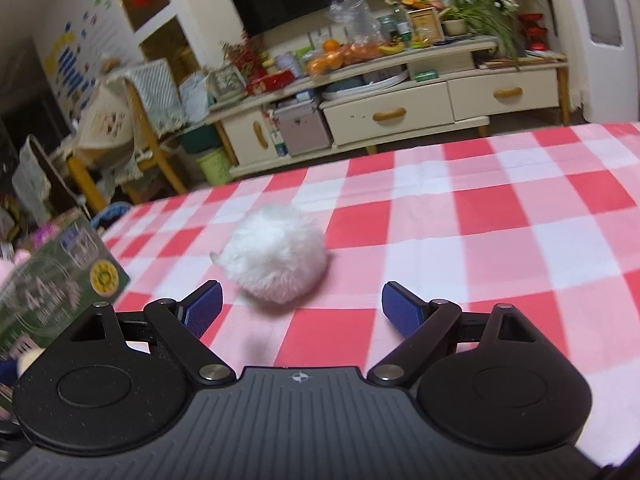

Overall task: Organize soft objects
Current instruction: 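Grasp the white fluffy pompom with the right tool while the left tool holds the beige plush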

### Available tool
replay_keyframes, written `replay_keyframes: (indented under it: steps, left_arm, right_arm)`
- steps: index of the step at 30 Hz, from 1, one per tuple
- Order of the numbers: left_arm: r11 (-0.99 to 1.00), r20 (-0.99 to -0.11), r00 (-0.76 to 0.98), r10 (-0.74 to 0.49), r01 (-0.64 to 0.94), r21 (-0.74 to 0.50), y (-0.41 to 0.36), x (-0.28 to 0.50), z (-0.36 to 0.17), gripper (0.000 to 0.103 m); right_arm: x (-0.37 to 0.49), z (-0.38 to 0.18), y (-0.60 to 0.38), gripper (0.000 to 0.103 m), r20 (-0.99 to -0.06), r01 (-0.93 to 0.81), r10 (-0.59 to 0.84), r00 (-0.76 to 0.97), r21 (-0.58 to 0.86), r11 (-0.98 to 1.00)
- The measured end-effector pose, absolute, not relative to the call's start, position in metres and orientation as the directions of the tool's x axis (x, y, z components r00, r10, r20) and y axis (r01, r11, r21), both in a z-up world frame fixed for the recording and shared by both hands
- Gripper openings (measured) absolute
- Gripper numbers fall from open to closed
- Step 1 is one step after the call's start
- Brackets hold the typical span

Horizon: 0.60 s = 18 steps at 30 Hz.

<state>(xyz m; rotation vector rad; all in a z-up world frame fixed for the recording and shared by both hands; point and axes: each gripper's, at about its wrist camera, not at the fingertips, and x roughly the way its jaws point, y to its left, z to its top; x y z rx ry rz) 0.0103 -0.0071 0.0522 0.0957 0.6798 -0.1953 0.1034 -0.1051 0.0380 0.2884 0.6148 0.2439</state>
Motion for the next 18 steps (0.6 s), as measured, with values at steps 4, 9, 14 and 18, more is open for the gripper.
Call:
replay_keyframes:
  steps: [4, 9, 14, 18]
  left_arm:
    - [0.978, -0.636, 0.757, -0.152, 0.206, 0.012, -0.002, 0.013, 0.050, 0.053]
    - [0.981, -0.641, 0.751, -0.157, 0.196, -0.011, 0.005, 0.013, 0.049, 0.053]
    - [0.980, -0.651, 0.741, -0.166, 0.195, -0.028, 0.008, 0.012, 0.047, 0.053]
    - [0.980, -0.653, 0.738, -0.171, 0.196, -0.036, 0.008, 0.012, 0.047, 0.053]
  right_arm:
    - [0.116, 0.037, -0.097, 0.103, -0.529, -0.167, 0.304, 0.792, 0.292, 0.942]
    - [0.132, 0.034, -0.091, 0.103, -0.542, -0.169, 0.296, 0.787, 0.273, 0.947]
    - [0.139, 0.033, -0.088, 0.101, -0.555, -0.164, 0.290, 0.780, 0.266, 0.950]
    - [0.139, 0.034, -0.081, 0.063, -0.570, -0.166, 0.262, 0.778, 0.215, 0.962]
